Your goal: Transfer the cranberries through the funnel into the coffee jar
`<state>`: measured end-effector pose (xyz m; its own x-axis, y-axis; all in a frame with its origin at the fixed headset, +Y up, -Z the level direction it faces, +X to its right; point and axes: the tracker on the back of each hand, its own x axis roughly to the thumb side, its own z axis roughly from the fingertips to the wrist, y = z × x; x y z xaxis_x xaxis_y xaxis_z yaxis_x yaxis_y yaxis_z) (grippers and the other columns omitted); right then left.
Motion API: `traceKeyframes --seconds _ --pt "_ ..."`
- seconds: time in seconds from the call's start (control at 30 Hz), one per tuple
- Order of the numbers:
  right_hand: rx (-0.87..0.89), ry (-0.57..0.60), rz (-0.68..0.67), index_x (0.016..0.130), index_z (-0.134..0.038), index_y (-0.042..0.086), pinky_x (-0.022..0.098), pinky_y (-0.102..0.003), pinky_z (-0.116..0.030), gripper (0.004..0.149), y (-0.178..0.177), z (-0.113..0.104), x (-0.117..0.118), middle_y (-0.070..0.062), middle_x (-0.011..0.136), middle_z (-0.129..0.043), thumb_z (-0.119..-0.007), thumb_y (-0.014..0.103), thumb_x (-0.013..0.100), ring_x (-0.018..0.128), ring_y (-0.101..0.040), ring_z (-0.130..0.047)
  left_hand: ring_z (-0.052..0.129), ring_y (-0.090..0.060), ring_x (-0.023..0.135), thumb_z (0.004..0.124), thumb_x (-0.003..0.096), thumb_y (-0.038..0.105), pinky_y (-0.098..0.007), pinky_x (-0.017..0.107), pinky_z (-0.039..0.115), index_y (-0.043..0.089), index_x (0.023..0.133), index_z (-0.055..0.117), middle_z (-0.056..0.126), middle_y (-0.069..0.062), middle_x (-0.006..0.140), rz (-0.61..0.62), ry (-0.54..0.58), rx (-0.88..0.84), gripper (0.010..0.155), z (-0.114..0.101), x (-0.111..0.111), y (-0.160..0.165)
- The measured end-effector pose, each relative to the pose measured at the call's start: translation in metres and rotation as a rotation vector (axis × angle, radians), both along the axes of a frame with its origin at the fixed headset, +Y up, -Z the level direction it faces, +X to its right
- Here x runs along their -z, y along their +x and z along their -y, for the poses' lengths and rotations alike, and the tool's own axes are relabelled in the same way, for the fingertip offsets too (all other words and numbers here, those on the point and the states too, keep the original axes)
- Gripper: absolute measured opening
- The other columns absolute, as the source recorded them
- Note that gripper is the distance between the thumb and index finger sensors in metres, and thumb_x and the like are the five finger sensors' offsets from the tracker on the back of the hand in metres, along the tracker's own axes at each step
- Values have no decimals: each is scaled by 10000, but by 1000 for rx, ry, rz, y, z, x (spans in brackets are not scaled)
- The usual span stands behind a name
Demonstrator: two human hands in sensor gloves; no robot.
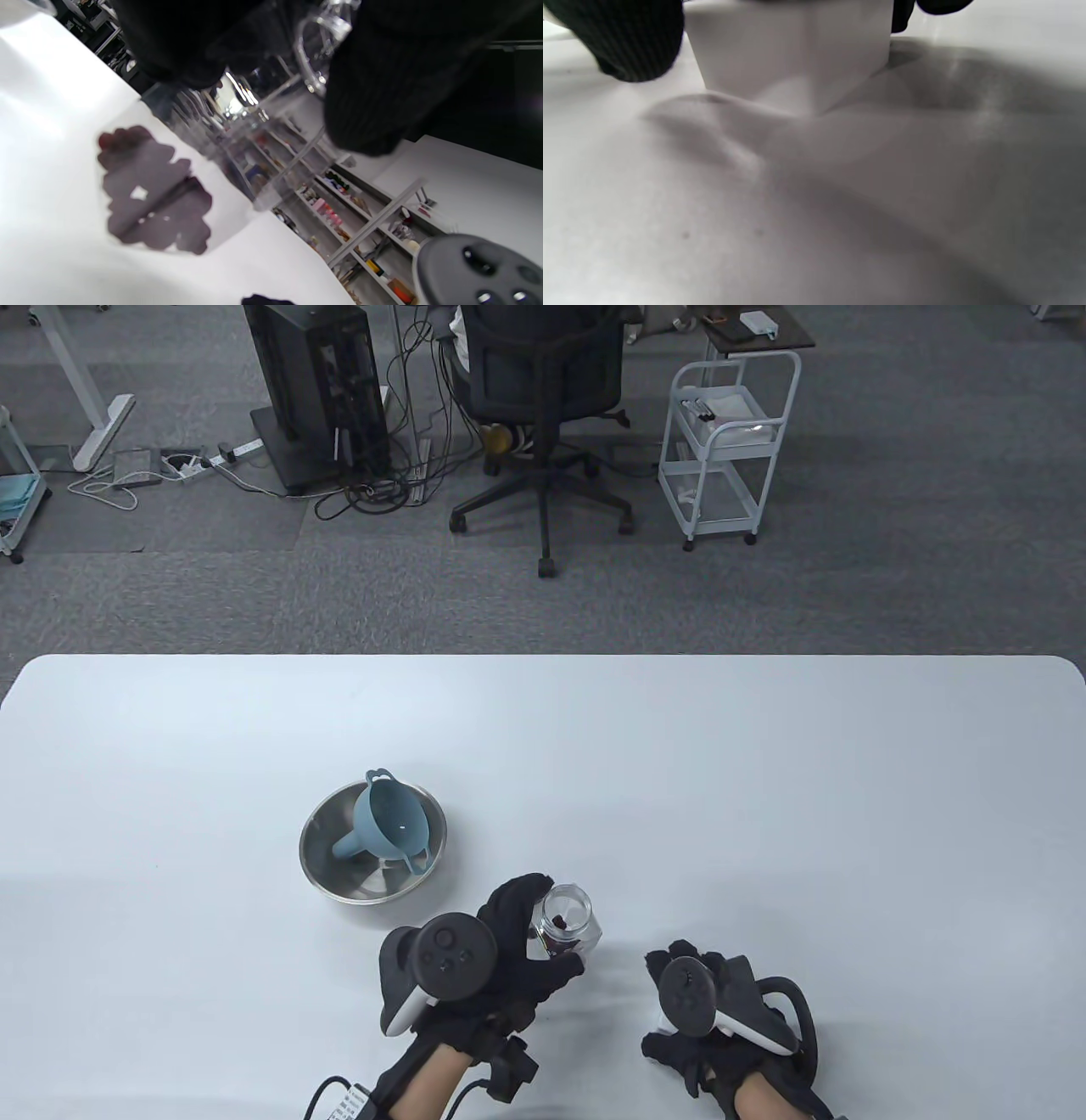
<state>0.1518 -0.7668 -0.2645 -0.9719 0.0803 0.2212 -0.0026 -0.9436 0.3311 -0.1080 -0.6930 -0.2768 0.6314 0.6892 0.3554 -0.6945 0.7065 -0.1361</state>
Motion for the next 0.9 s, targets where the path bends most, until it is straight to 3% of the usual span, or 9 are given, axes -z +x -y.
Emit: traceKeyframes --seconds 0.3,0.47,0.6,0.9 --pt "-56 75 -26 1063 -476 189 687 -515 -616 841 -2 -3 3 -145 1124 -528 -873 516 398 968 -379 -699 783 -448 952 974 405 466 -455 633 756 87 1081 508 600 -206 1094 5 -28 -60 904 11 -3 -5" --pt "31 115 1 1047 -532 160 660 -483 -680 869 6 -20 6 -130 1086 -651 -907 538 359 923 -354 -798 760 -443 977 993 393 431 -469 646 740 111 1083 514 601 -183 1111 27 -87 -77 899 21 -1 -7" --pt "94 179 24 1035 -586 164 644 -498 -696 847 13 -47 8 -121 1077 -701 -920 532 350 904 -363 -829 755 -437 984 1004 383 422 -470 648 737 125 1082 524 613 -168 1115 27 -109 -94 898 24 1 -9" --pt "211 311 13 1045 -599 205 639 -525 -683 816 3 -134 10 -89 1117 -702 -927 498 357 939 -391 -781 757 -430 988 1010 378 419 -468 649 738 134 1082 532 624 -159 1118 46 -112 -96 897 24 0 -8"
